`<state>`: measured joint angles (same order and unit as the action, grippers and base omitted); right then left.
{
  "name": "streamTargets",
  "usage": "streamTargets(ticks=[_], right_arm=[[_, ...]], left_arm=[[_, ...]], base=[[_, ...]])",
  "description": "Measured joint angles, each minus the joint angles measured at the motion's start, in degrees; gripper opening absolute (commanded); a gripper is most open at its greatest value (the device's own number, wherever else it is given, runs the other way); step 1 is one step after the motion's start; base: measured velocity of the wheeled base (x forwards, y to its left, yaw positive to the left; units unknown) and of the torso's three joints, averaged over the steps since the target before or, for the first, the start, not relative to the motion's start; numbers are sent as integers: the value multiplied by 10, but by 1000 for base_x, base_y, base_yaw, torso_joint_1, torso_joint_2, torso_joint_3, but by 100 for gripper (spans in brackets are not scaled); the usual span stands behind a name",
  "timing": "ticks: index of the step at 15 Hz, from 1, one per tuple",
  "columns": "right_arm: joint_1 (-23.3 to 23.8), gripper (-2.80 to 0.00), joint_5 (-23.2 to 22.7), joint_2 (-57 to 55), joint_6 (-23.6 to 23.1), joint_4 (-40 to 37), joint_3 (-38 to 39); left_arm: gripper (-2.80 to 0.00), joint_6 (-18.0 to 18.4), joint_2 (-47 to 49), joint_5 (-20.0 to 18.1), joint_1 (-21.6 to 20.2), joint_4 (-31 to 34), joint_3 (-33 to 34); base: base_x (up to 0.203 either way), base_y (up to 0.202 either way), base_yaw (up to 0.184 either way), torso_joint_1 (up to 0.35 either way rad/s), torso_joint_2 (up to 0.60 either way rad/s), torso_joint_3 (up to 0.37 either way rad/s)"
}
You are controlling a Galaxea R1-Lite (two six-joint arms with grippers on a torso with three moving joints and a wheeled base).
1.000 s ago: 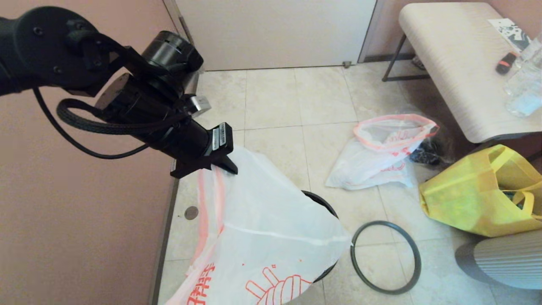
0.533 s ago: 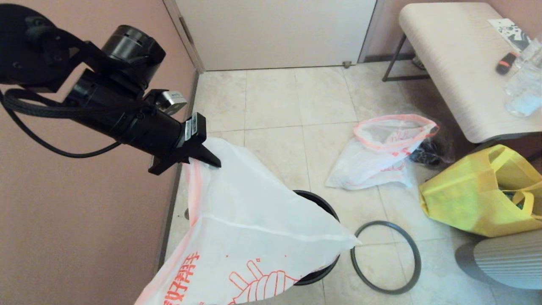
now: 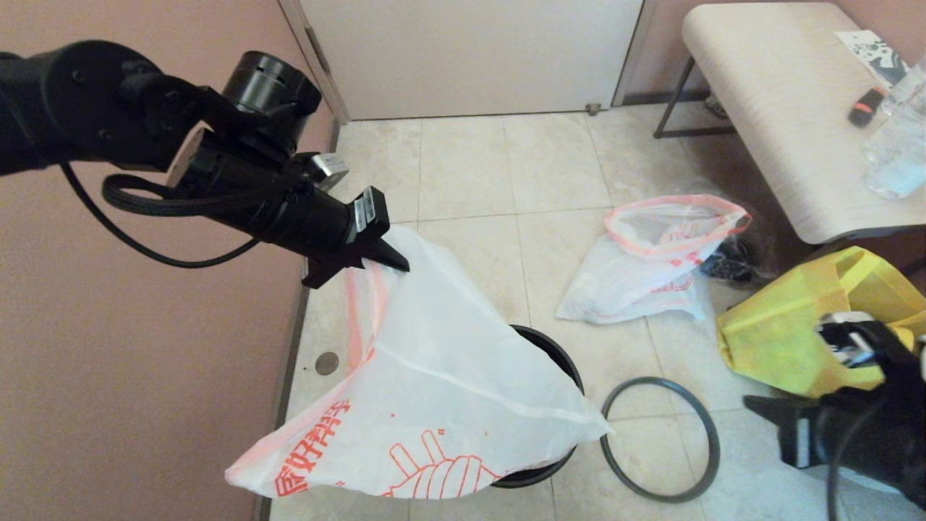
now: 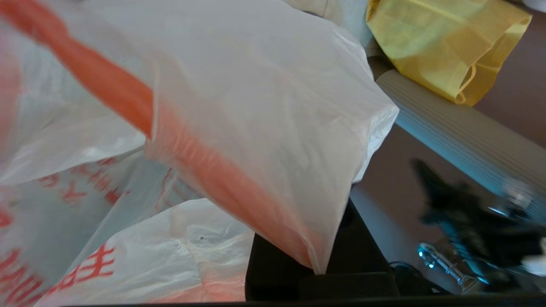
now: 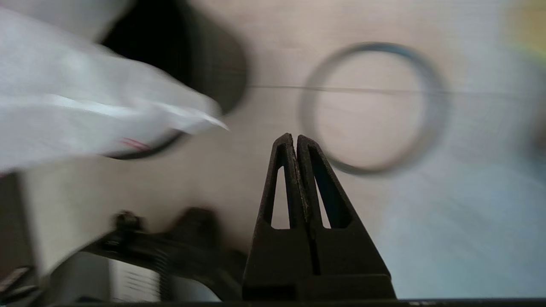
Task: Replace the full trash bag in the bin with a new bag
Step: Put the new garbage bag on the trash can
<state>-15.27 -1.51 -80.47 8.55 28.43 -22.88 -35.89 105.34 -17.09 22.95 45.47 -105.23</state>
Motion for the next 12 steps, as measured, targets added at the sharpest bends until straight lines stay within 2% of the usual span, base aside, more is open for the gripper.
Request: streamTargets(ticks=[2, 5, 8, 12], right_arm=[[-75, -280, 7, -112, 31, 87, -29], [-137, -280, 7, -232, 50, 137, -99], [-173, -280, 6, -308, 53, 142, -144], [-183, -280, 7, -371, 53, 142, -190]], left_arm=[[-280, -3, 13, 0, 1, -6, 0], [-280, -4, 20, 1, 4, -7, 0], [-280, -5, 25, 1, 0, -8, -1], [-280, -6, 34, 6, -7, -7, -5]], base=[[0, 0, 0, 0, 0, 0], [0, 0, 0, 0, 0, 0], [0, 0, 0, 0, 0, 0], [0, 0, 0, 0, 0, 0]])
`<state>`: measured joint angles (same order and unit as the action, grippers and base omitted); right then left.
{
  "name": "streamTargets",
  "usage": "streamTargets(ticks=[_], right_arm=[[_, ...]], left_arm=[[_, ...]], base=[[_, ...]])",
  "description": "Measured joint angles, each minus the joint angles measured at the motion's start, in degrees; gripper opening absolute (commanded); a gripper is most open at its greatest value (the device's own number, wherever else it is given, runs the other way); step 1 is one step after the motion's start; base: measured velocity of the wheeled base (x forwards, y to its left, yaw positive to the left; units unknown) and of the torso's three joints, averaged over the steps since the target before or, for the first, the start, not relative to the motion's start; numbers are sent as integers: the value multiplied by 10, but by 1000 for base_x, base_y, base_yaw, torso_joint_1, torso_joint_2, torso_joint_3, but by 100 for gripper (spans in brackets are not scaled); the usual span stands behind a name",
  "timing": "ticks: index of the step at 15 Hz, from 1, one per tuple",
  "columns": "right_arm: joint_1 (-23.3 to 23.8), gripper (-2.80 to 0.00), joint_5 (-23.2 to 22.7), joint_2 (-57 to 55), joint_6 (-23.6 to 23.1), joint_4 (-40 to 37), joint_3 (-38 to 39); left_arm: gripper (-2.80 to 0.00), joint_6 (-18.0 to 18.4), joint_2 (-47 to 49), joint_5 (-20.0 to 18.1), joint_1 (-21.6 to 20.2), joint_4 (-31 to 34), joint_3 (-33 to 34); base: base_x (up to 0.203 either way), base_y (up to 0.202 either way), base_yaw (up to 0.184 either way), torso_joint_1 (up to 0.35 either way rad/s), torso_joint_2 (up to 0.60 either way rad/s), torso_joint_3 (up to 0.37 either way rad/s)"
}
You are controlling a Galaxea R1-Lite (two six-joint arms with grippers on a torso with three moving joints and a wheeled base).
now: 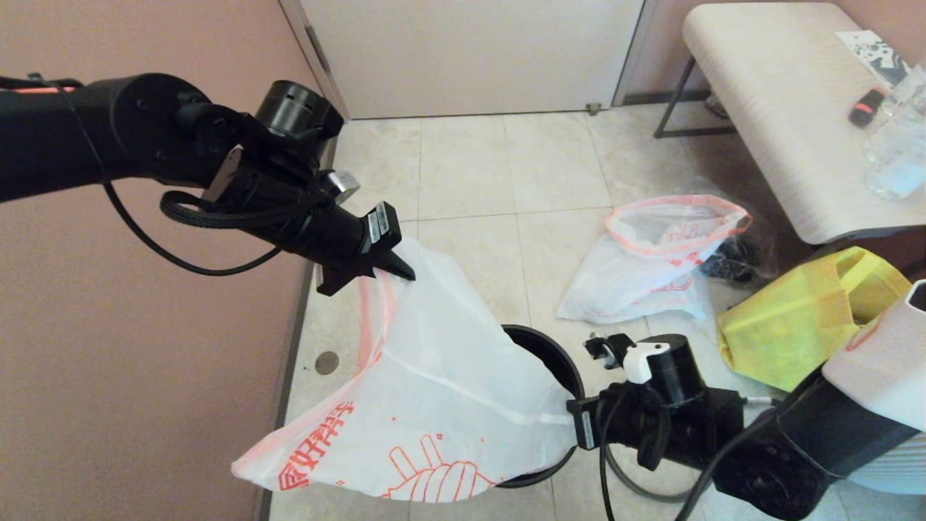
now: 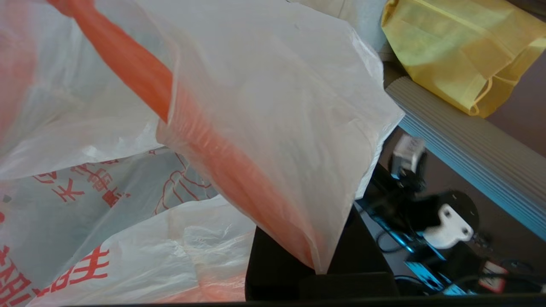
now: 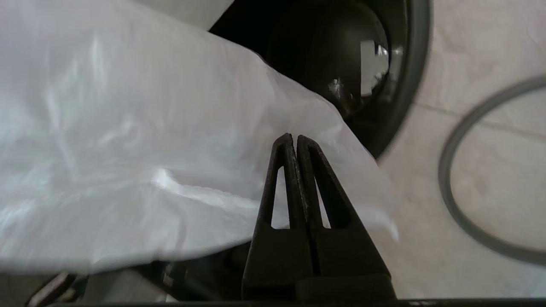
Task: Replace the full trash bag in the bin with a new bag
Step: Put the new garbage bag on the trash can
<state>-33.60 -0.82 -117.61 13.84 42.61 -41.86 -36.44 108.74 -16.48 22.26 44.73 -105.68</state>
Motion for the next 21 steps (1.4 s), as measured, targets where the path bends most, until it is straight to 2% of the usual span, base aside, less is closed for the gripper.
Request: streamTargets(ticks=[5, 8, 14, 17, 21], right_arm=[[-14, -280, 0, -91, -1, -27, -103], [-15, -280, 0, -147, -6, -77, -193], [14, -280, 3, -227, -29, -176, -351], [26, -280, 6, -235, -31, -179, -349], [26, -280, 11, -165, -23, -151, -228]], left_arm=[[-280, -9, 14, 7, -4, -1, -3], [-280, -9, 21, 7, -4, -3, -4], [-280, -9, 21, 7, 18, -16, 9], [-280, -9, 20, 7, 26, -16, 14], [-280, -9, 20, 7, 34, -15, 15]], base=[[0, 0, 0, 0, 0, 0], [0, 0, 0, 0, 0, 0], [0, 0, 0, 0, 0, 0], [0, 0, 0, 0, 0, 0], [0, 0, 0, 0, 0, 0]])
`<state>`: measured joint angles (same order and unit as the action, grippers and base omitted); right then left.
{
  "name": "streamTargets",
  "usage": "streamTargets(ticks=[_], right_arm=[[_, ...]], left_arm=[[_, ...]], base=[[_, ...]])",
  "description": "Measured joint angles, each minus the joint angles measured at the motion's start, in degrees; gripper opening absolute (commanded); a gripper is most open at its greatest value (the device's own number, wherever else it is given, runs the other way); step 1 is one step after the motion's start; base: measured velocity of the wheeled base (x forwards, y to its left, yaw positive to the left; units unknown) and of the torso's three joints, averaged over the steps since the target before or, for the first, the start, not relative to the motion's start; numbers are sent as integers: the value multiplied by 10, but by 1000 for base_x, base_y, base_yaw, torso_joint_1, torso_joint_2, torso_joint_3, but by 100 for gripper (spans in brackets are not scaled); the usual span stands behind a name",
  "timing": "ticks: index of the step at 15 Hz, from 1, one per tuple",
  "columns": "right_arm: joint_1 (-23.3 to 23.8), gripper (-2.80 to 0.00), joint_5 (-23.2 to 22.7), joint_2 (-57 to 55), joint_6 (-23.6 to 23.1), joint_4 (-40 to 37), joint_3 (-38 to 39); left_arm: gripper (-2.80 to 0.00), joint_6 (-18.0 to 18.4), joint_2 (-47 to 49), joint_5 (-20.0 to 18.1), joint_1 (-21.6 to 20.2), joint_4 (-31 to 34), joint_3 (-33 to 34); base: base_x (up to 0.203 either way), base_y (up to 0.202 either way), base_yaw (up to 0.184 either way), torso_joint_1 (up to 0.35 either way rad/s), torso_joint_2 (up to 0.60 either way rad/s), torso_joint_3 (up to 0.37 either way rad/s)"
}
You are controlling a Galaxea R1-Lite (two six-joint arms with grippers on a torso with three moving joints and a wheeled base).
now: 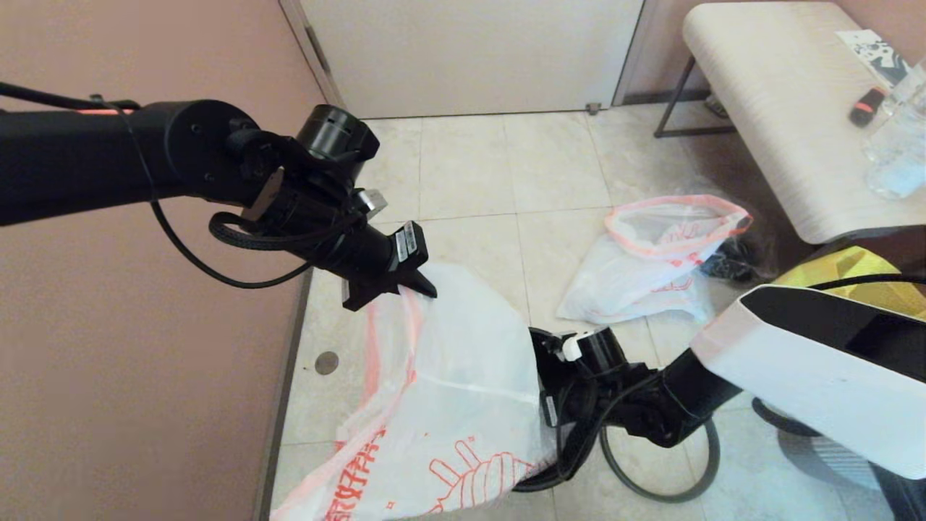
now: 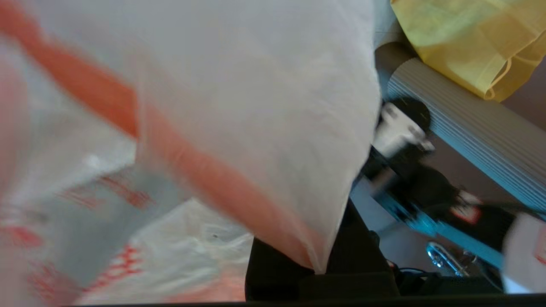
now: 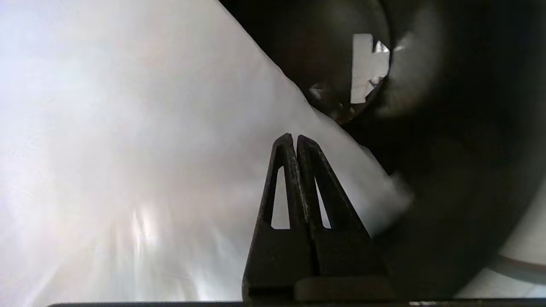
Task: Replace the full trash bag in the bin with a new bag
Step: Put the new garbage bag on the trash can
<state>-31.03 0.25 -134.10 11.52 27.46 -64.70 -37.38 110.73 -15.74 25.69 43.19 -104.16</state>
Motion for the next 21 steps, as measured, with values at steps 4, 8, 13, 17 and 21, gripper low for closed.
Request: streamTargets(ticks=[4, 8, 13, 17, 21], right_arm=[[-21, -280, 1, 125, 42, 47, 111], [-44, -280, 0, 217, 74, 53, 159], [-82, -280, -1, 279, 57, 46, 121], [-94, -280, -13, 281, 36, 7, 52], [-102, -280, -17, 275, 12, 5, 19]], left_arm=[[-280, 0, -1, 0, 8, 0, 1], [-280, 0, -3, 0, 16, 0, 6], [-280, 1, -6, 0, 39, 0, 7], [-280, 3, -5, 0, 49, -5, 4], [-280, 4, -5, 1, 55, -5, 4]], base=[[0, 0, 0, 0, 0, 0], [0, 0, 0, 0, 0, 0], [0, 0, 0, 0, 0, 0], [0, 0, 0, 0, 0, 0], [0, 0, 0, 0, 0, 0]])
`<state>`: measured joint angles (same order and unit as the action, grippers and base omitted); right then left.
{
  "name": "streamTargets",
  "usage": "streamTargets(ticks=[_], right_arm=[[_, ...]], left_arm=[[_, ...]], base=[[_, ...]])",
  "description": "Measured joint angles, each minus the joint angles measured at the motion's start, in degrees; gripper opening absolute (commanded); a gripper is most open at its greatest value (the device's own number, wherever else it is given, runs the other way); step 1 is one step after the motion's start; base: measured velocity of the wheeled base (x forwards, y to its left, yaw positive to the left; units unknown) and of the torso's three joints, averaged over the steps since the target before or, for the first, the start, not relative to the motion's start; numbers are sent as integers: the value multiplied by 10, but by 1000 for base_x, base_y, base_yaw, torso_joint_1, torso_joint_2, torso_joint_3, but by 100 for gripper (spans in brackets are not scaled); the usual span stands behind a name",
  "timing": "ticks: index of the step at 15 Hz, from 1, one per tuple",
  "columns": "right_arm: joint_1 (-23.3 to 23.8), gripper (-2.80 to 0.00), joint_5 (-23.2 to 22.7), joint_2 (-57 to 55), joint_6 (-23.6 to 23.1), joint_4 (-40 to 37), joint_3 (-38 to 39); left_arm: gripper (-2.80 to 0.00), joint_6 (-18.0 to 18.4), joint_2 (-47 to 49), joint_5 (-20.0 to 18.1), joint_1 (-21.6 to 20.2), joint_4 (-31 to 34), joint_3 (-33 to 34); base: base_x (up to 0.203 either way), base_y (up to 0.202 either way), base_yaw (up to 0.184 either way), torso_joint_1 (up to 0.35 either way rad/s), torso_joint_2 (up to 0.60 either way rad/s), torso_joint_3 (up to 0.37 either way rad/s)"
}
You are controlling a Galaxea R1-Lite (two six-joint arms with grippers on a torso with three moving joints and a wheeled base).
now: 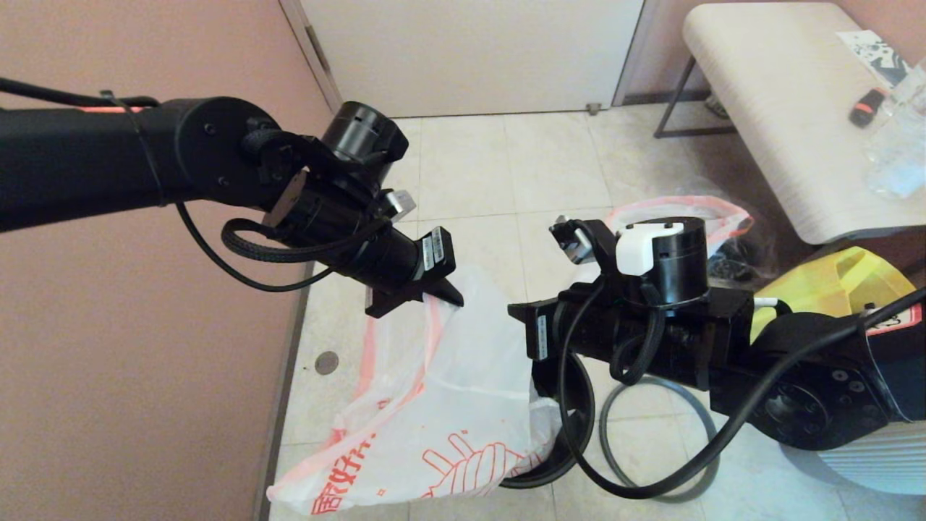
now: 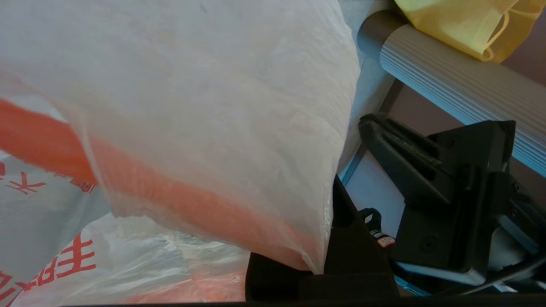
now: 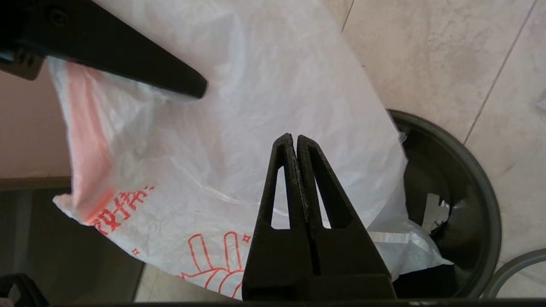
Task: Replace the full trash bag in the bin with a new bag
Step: Put the new garbage bag on the trash can
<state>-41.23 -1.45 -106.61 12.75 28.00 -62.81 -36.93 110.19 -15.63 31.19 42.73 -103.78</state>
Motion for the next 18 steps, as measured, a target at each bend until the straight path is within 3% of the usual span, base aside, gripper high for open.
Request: streamTargets(ticks=[3, 7, 9, 12, 18], right_arm=[[5, -280, 0, 13, -1, 0, 19], [44, -280, -19, 68, -1, 2, 79], [74, -280, -46, 94, 0, 5, 114], [144, -280, -95, 138, 1, 30, 183], [332, -280, -220, 203, 2, 101, 302]], left_arm=[[-280, 1, 10, 4, 20, -4, -16], [-280, 0, 60, 76, 87, -5, -51], [-280, 0, 79, 84, 115, -14, -65], [-280, 14, 104, 99, 158, -55, -69], [-280, 71, 153, 123, 226, -157, -71]], base=[[0, 0, 0, 0, 0, 0], [0, 0, 0, 0, 0, 0], [0, 0, 0, 0, 0, 0], [0, 0, 0, 0, 0, 0], [0, 0, 0, 0, 0, 0]])
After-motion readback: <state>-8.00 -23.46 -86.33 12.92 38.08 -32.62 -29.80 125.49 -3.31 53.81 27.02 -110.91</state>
